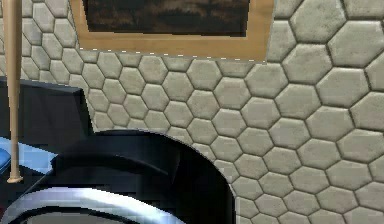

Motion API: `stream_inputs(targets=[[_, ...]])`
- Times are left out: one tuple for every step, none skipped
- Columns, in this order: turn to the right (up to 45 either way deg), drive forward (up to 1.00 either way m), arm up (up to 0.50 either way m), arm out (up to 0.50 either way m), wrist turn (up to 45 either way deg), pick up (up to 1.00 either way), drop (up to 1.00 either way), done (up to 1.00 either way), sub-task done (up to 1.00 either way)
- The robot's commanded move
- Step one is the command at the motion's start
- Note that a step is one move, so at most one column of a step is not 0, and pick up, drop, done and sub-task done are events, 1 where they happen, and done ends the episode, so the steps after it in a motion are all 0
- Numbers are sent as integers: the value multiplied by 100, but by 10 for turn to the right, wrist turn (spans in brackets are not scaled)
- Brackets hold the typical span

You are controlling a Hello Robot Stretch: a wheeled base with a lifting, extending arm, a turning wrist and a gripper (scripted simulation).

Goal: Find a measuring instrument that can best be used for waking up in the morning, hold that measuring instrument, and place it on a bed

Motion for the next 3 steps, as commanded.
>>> stream_inputs(targets=[[-450,0,0,0,0,0,0,0,0],[-450,0,0,0,0,0,0,0,0],[-120,0,0,0,0,0,0,0,0]])
